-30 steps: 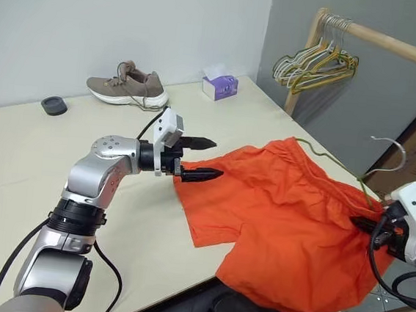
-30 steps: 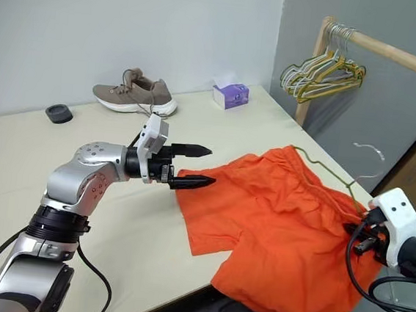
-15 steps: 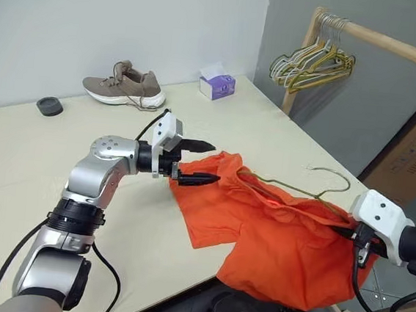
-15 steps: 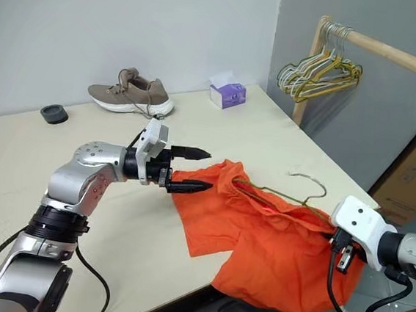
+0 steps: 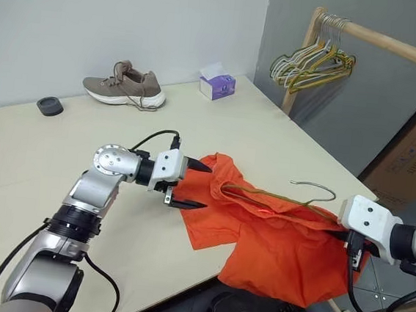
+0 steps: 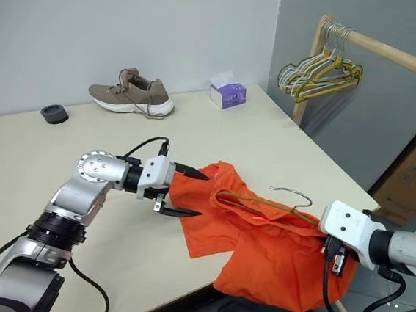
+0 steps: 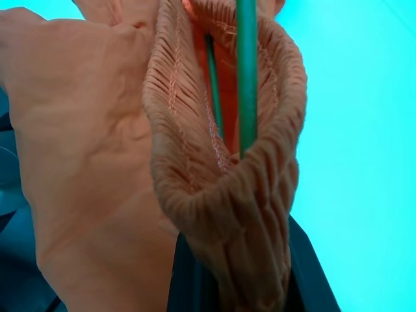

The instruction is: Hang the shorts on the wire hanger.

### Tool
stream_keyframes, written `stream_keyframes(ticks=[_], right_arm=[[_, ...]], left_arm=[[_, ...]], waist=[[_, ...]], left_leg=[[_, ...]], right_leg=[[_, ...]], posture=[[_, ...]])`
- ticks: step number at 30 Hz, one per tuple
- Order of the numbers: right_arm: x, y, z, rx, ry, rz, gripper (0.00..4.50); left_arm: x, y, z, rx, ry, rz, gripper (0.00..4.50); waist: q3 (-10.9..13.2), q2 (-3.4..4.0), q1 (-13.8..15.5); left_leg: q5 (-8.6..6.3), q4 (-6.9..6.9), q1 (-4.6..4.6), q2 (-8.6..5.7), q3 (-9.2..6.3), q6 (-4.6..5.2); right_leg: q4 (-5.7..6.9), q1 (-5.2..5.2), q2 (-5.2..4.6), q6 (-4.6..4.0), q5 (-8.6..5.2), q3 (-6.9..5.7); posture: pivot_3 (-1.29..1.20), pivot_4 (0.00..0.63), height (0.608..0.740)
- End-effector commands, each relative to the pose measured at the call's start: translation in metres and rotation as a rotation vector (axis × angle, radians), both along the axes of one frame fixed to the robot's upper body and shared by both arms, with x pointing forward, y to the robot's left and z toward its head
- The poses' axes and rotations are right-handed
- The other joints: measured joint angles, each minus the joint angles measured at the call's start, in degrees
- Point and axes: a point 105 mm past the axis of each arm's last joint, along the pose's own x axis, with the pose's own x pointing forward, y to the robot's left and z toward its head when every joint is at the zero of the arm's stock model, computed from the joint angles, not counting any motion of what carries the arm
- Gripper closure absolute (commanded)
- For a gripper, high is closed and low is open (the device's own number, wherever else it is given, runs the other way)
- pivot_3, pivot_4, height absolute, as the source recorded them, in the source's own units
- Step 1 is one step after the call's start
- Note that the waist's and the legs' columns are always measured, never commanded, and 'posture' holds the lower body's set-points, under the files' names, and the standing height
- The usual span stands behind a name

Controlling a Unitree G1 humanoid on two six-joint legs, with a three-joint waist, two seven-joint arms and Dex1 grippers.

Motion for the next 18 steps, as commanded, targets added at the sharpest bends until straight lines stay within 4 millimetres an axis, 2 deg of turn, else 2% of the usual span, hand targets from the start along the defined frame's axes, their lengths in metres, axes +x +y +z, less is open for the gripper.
stream_keyframes(ticks=[1, 5, 8, 18], right_arm=[[0.0033, 0.0032, 0.0084, -0.016, -0.037, 0.030, 4.50], [0.0041, 0.0046, 0.0081, -0.013, -0.033, 0.036, 4.50], [0.0031, 0.0048, 0.0059, -0.011, -0.023, 0.036, 4.50], [0.0042, 0.0054, 0.0036, 0.000, -0.009, 0.035, 4.50]], left_arm=[[-0.0024, -0.0128, 0.0041, 0.001, -0.058, -0.055, 0.04], [-0.0056, -0.0166, -0.0015, 0.012, -0.054, -0.087, 0.04], [-0.0036, -0.0165, -0.0013, 0.005, -0.049, -0.084, 0.57], [0.0022, -0.0129, -0.0019, 0.000, -0.057, -0.070, 3.77]], waist=[[0.00, 0.00, 0.01], [0.00, -0.01, -0.19], [0.00, -0.01, -0.22], [0.00, -0.01, -0.37]], left_leg=[[0.00, 0.00, 0.00, 0.00, 0.00, 0.00], [0.00, 0.00, 0.02, 0.00, 0.00, 0.00], [0.00, 0.00, 0.03, 0.01, 0.00, 0.00], [0.00, 0.00, 0.02, 0.00, -0.01, 0.00]], right_leg=[[0.00, 0.00, 0.00, 0.00, 0.00, 0.00], [0.01, 0.01, 0.00, 0.00, 0.00, 0.02], [0.01, 0.01, 0.00, 0.00, 0.00, 0.00], [0.02, 0.02, 0.00, 0.00, 0.00, 0.00]], posture=[[-0.52, 0.000, 0.740], [-0.52, 0.000, 0.740], [-0.52, 0.000, 0.740], [-0.52, 0.000, 0.740]])
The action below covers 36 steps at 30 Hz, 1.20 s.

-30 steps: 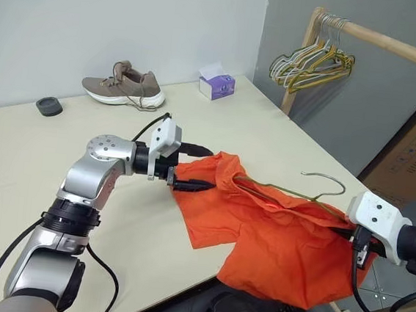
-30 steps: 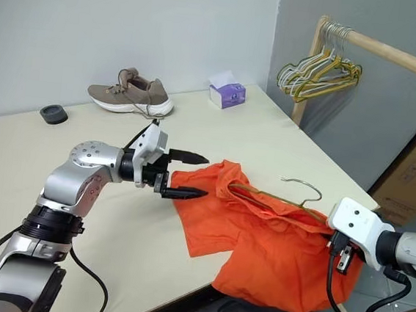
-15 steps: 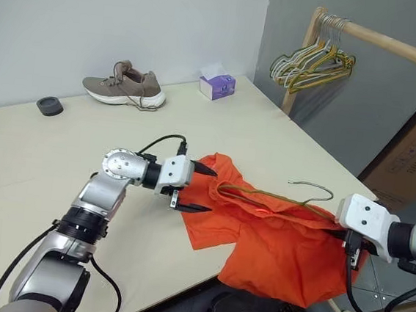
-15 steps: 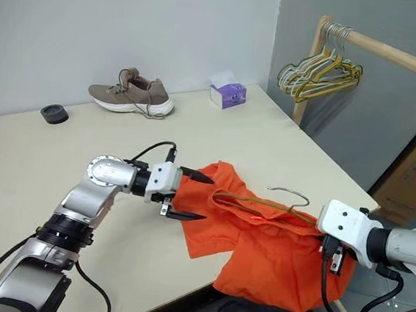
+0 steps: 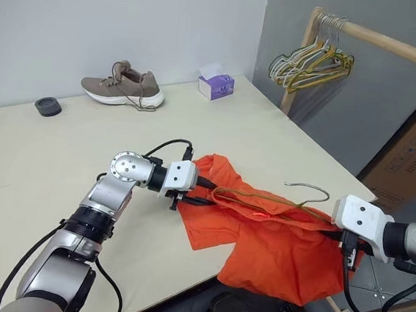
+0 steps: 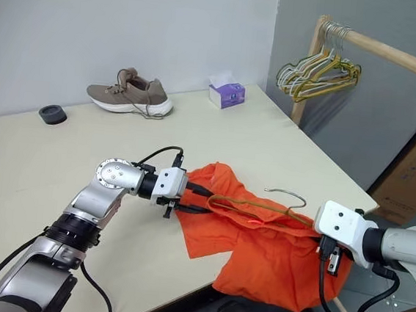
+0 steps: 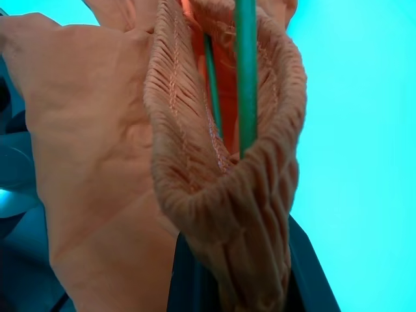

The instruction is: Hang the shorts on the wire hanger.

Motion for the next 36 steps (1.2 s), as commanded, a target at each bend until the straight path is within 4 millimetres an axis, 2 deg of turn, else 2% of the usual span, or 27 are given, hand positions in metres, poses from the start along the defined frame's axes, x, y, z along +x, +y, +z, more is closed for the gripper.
stream_keyframes(ticks=[1, 2, 3, 8, 13, 20, 28, 36], right_arm=[[0.003, 0.002, 0.009, -0.001, -0.038, 0.014, 4.50], [0.003, 0.002, 0.009, 0.001, -0.037, 0.016, 4.50], [0.004, 0.002, 0.009, 0.001, -0.036, 0.017, 4.50], [0.003, 0.000, 0.004, -0.023, -0.012, 0.021, 4.50], [0.003, -0.017, -0.010, -0.099, 0.055, -0.003, 4.50], [0.008, -0.030, -0.017, -0.148, 0.080, -0.003, 4.50], [0.030, 0.008, -0.012, -0.095, 0.010, 0.085, 4.50], [0.036, 0.037, -0.009, -0.054, -0.002, 0.154, 4.50]], left_arm=[[0.002, -0.003, 0.009, -0.015, -0.049, -0.020, 4.08], [0.001, -0.003, 0.008, -0.013, -0.053, -0.025, 4.37], [0.000, -0.003, 0.008, -0.011, -0.055, -0.029, 4.46], [0.001, -0.001, 0.009, -0.014, -0.066, -0.023, 4.46], [0.003, 0.006, 0.012, 0.000, -0.086, -0.012, 4.46], [0.003, 0.009, 0.018, -0.003, -0.105, -0.003, 4.46], [-0.009, -0.008, 0.023, -0.043, -0.088, -0.053, 4.46], [-0.012, -0.010, 0.019, -0.031, -0.080, -0.055, 4.46]], waist=[[0.00, 0.00, -0.05], [0.00, 0.00, -0.07], [0.00, 0.00, -0.08], [0.00, 0.00, -0.08], [0.00, 0.00, -0.05], [0.00, -0.01, -0.03], [0.00, 0.00, -0.06], [0.00, 0.00, 0.95]], left_leg=[[0.00, 0.00, 0.00, 0.00, 0.00, 0.00], [0.00, 0.00, 0.00, 0.00, 0.00, 0.00], [0.00, 0.00, 0.00, 0.00, 0.00, 0.00], [0.00, 0.00, 0.00, 0.00, 0.00, 0.00], [0.00, 0.00, 0.00, 0.01, 0.01, 0.00], [0.00, 0.00, 0.01, 0.00, 0.00, 0.00], [0.00, 0.00, 0.08, 0.02, -0.07, 0.00], [0.00, 0.03, 0.09, 0.00, -0.09, 0.00]], right_leg=[[0.00, 0.00, 0.00, 0.00, 0.00, 0.00], [0.00, 0.00, 0.00, 0.00, 0.00, 0.01], [0.00, 0.00, 0.00, 0.00, 0.00, 0.00], [0.00, 0.00, 0.00, 0.00, 0.00, 0.01], [0.00, 0.00, 0.00, 0.00, 0.00, 0.00], [0.00, 0.02, 0.00, 0.00, 0.00, 0.01], [0.02, 0.05, 0.00, 0.00, 0.00, 0.04], [0.05, 0.05, -0.05, 0.00, 0.00, 0.11]], posture=[[-0.51, 0.000, 0.740], [-0.51, 0.000, 0.740], [-0.51, 0.000, 0.740], [-0.51, 0.000, 0.740], [-0.50, 0.000, 0.740], [-0.48, 0.000, 0.740], [-0.48, 0.000, 0.740], [-0.46, 0.000, 0.740]])
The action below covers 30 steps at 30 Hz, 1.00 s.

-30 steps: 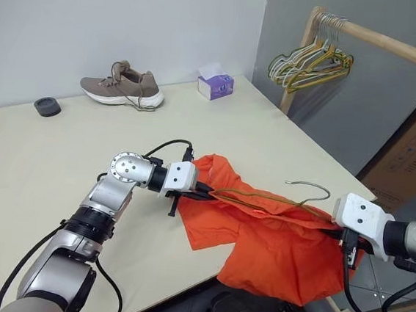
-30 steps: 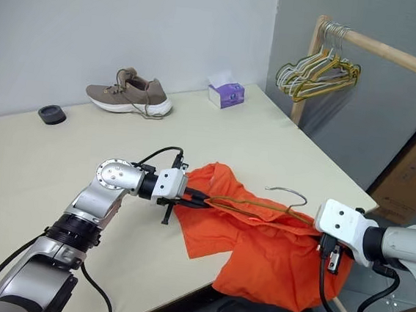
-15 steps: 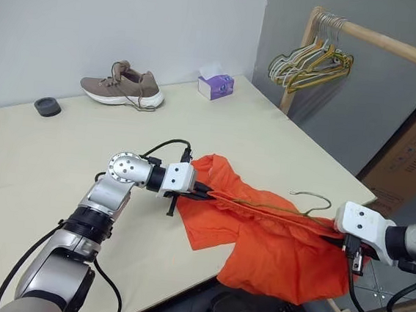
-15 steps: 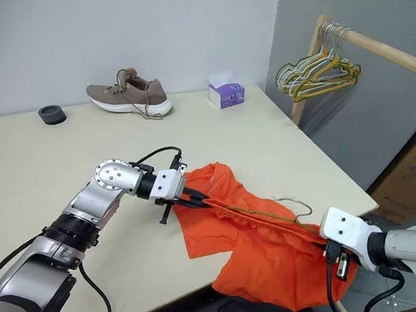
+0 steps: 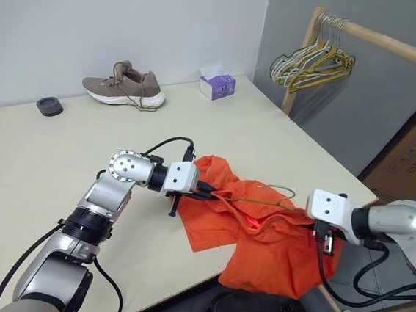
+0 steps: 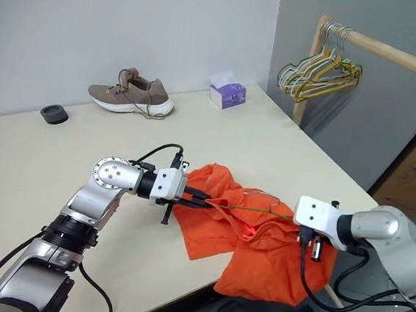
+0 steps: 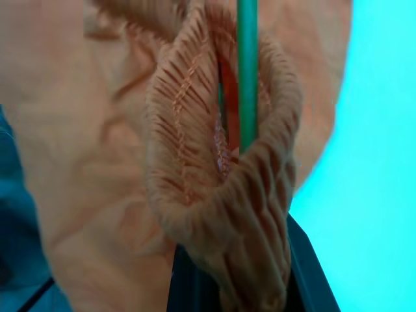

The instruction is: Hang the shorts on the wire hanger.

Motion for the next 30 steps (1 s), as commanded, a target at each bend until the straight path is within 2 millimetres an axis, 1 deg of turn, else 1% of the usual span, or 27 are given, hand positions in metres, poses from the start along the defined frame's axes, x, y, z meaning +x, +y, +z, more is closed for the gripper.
stream_keyframes(ticks=[1, 5, 11, 15, 16, 17, 23, 27, 29, 30], right_arm=[[0.003, 0.012, 0.016, 0.017, -0.064, 0.043, 4.50], [0.004, 0.020, 0.020, 0.043, -0.069, 0.054, 4.50], [0.004, 0.026, 0.024, 0.078, -0.067, 0.055, 4.50], [0.004, 0.027, 0.025, 0.085, -0.065, 0.053, 4.50], [0.003, 0.027, 0.024, 0.086, -0.065, 0.052, 4.50], [0.003, 0.027, 0.024, 0.087, -0.065, 0.051, 4.50], [0.003, 0.029, 0.025, 0.103, -0.069, 0.047, 4.50], [0.002, 0.033, 0.027, 0.130, -0.077, 0.058, 4.50], [0.001, 0.034, 0.028, 0.135, -0.084, 0.067, 4.50], [0.001, 0.035, 0.029, 0.136, -0.089, 0.073, 4.50]], left_arm=[[-0.004, -0.004, 0.006, -0.017, -0.026, -0.017, 4.46], [-0.009, -0.001, -0.003, 0.026, -0.011, -0.031, 4.46], [-0.009, 0.001, -0.009, 0.052, -0.038, -0.023, 4.46], [-0.011, 0.002, -0.010, 0.043, 0.045, -0.011, 4.46], [-0.012, 0.002, -0.010, 0.038, 0.069, -0.007, 3.93], [-0.013, 0.002, -0.008, 0.035, 0.083, -0.009, 3.71], [-0.011, 0.006, -0.007, 0.035, 0.057, 0.003, 1.88], [-0.011, 0.008, -0.011, 0.048, 0.049, 0.007, 0.62], [-0.010, 0.008, -0.012, 0.047, 0.043, 0.014, 0.02], [-0.010, 0.008, -0.013, 0.048, 0.041, 0.015, 0.02]], waist=[[0.00, 0.00, 0.10], [0.00, 0.01, 0.17], [0.00, 0.01, 0.23], [0.00, 0.01, 0.21], [0.00, 0.01, 0.21], [0.00, 0.01, 0.21], [-0.01, 0.01, 0.23], [-0.01, 0.01, 0.23], [-0.01, 0.01, 0.25], [-0.01, 0.01, 0.28]], left_leg=[[0.00, 0.00, 0.00, 0.00, -0.01, 0.00], [0.00, 0.00, 0.01, 0.00, -0.02, 0.00], [0.00, 0.01, 0.01, -0.01, -0.01, 0.00], [0.00, 0.01, 0.01, 0.00, -0.03, 0.00], [0.00, 0.01, 0.01, 0.00, -0.02, 0.00], [0.00, 0.01, 0.01, -0.01, -0.02, 0.00], [0.00, 0.01, 0.01, -0.01, -0.03, 0.00], [0.00, 0.01, 0.01, -0.01, -0.03, 0.00], [0.00, 0.01, 0.01, -0.01, -0.03, 0.00], [0.00, 0.01, 0.00, -0.01, -0.03, 0.00]], right_leg=[[0.00, 0.00, 0.00, 0.00, 0.00, 0.00], [0.01, 0.00, -0.01, 0.00, 0.00, 0.02], [0.02, 0.00, -0.03, 0.00, 0.00, 0.02], [0.02, 0.00, -0.03, 0.00, 0.00, 0.01], [0.02, 0.00, -0.03, 0.00, 0.00, 0.01], [0.03, 0.00, -0.03, 0.00, 0.00, 0.01], [0.03, 0.00, -0.03, 0.00, 0.00, 0.01], [0.03, 0.00, -0.03, 0.00, 0.00, 0.01], [0.03, 0.00, -0.03, 0.00, 0.00, 0.01], [0.03, 0.00, -0.03, 0.00, 0.00, 0.01]], posture=[[-0.46, 0.000, 0.740], [-0.46, 0.000, 0.740], [-0.46, 0.000, 0.740], [-0.46, 0.000, 0.740], [-0.46, 0.000, 0.740], [-0.46, 0.000, 0.740], [-0.46, 0.000, 0.740], [-0.46, 0.000, 0.740], [-0.46, 0.000, 0.740], [-0.46, 0.000, 0.740]])
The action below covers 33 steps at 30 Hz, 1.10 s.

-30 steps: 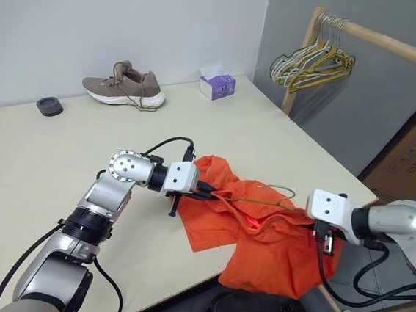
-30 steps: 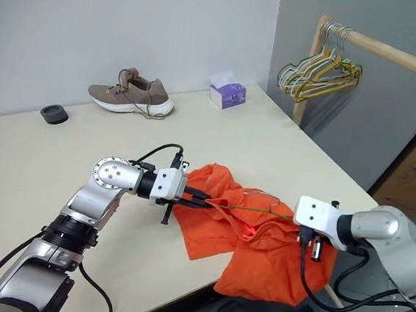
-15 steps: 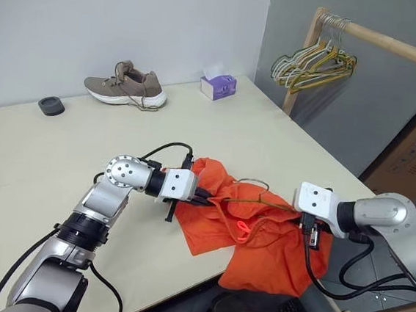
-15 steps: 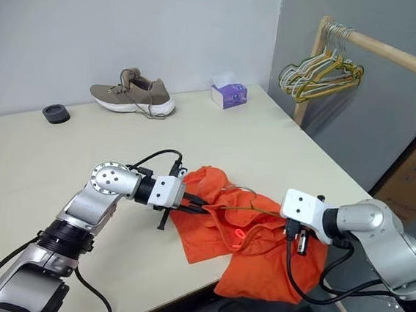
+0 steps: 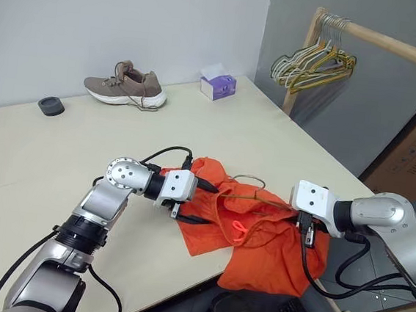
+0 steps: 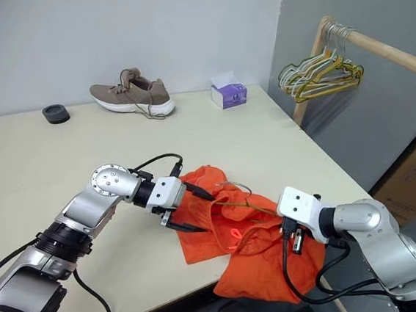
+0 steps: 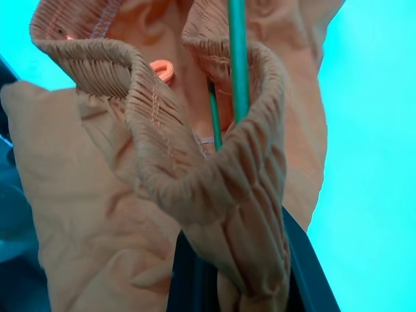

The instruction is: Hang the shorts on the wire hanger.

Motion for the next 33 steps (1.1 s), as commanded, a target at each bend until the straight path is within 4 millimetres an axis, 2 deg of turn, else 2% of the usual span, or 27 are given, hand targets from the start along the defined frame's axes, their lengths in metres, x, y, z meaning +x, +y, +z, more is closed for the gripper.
stream_keyframes(ticks=[1, 10, 17, 28, 31, 33], right_arm=[[0.000, 0.008, 0.018, 0.035, -0.080, 0.041, 4.50], [-0.002, 0.014, 0.023, 0.035, -0.120, 0.085, 4.50], [-0.002, 0.018, 0.025, 0.038, -0.137, 0.106, 4.50], [-0.004, 0.023, 0.027, 0.050, -0.124, 0.129, 4.50], [-0.005, 0.025, 0.029, 0.064, -0.117, 0.135, 4.50], [-0.006, 0.026, 0.030, 0.071, -0.112, 0.138, 4.50]], left_arm=[[0.003, 0.000, 0.003, -0.001, -0.038, 0.010, 0.02], [0.016, -0.007, 0.011, -0.069, -0.041, 0.076, 0.02], [0.007, -0.011, 0.011, -0.090, 0.046, 0.045, 0.02], [0.003, -0.008, 0.006, -0.063, 0.062, 0.024, 0.02], [0.004, -0.009, 0.008, -0.084, 0.055, 0.029, 0.57], [0.009, -0.010, 0.011, -0.110, 0.029, 0.059, 1.11]], waist=[[0.00, 0.00, 0.05], [0.00, 0.00, 0.07], [0.00, 0.00, -0.04], [0.00, 0.00, -0.04], [0.00, 0.00, -0.04], [0.00, 0.00, -0.03]], left_leg=[[0.00, 0.00, 0.00, 0.00, 0.00, 0.00], [0.00, 0.00, -0.01, -0.01, 0.00, 0.00], [0.00, 0.00, 0.00, 0.00, -0.01, 0.00], [0.00, 0.00, 0.00, -0.01, -0.01, 0.00], [0.00, 0.00, 0.00, -0.01, -0.01, 0.00], [0.00, 0.00, 0.00, 0.00, -0.02, 0.00]], right_leg=[[0.00, 0.00, 0.00, 0.00, 0.00, 0.00], [0.00, 0.00, 0.00, 0.00, 0.00, -0.01], [0.01, 0.00, 0.00, 0.00, 0.00, -0.02], [0.00, 0.00, 0.00, 0.00, 0.00, -0.02], [0.00, 0.00, 0.00, 0.00, 0.00, -0.01], [0.00, 0.00, 0.00, 0.00, 0.00, -0.02]], posture=[[-0.46, 0.000, 0.740], [-0.46, 0.000, 0.740], [-0.47, 0.000, 0.740], [-0.47, 0.000, 0.740], [-0.47, 0.000, 0.740], [-0.47, 0.000, 0.740]])
